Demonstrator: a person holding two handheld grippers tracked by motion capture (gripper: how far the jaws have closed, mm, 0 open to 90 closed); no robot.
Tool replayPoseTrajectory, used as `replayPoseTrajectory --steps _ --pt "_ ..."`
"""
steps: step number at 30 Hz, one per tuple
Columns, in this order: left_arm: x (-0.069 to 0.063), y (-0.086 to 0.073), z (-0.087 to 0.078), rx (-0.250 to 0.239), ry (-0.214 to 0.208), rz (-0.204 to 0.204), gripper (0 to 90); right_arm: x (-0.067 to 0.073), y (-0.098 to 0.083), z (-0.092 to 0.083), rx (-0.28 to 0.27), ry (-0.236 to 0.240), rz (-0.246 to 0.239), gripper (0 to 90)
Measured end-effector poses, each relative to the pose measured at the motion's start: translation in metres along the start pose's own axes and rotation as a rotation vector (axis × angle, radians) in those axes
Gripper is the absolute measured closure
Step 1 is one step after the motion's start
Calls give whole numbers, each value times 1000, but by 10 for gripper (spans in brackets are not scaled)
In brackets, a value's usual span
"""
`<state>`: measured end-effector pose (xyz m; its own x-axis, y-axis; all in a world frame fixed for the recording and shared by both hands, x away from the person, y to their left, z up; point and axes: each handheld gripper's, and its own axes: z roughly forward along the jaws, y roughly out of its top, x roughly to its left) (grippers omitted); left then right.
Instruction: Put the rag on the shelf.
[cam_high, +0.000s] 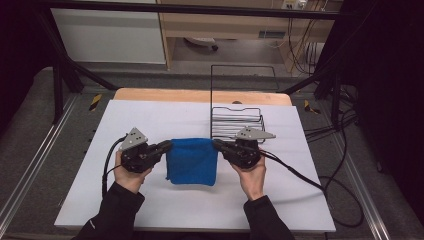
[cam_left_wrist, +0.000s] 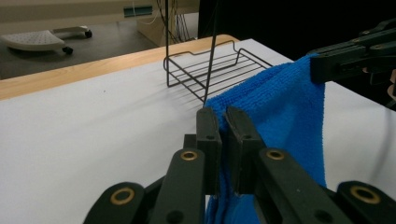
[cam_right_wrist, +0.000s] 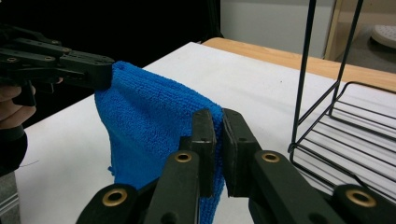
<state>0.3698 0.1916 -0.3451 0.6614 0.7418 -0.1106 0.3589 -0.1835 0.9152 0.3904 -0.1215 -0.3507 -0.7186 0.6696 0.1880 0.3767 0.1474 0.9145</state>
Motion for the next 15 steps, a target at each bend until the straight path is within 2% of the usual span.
replayPoseTrajectory --steps 10,15 --pt "-5 8 -4 -32 0 -5 838 4 6 -9 -34 -11 -22 849" --pt "-10 15 -5 -63 -1 2 838 8 14 -19 -70 -31 -54 849"
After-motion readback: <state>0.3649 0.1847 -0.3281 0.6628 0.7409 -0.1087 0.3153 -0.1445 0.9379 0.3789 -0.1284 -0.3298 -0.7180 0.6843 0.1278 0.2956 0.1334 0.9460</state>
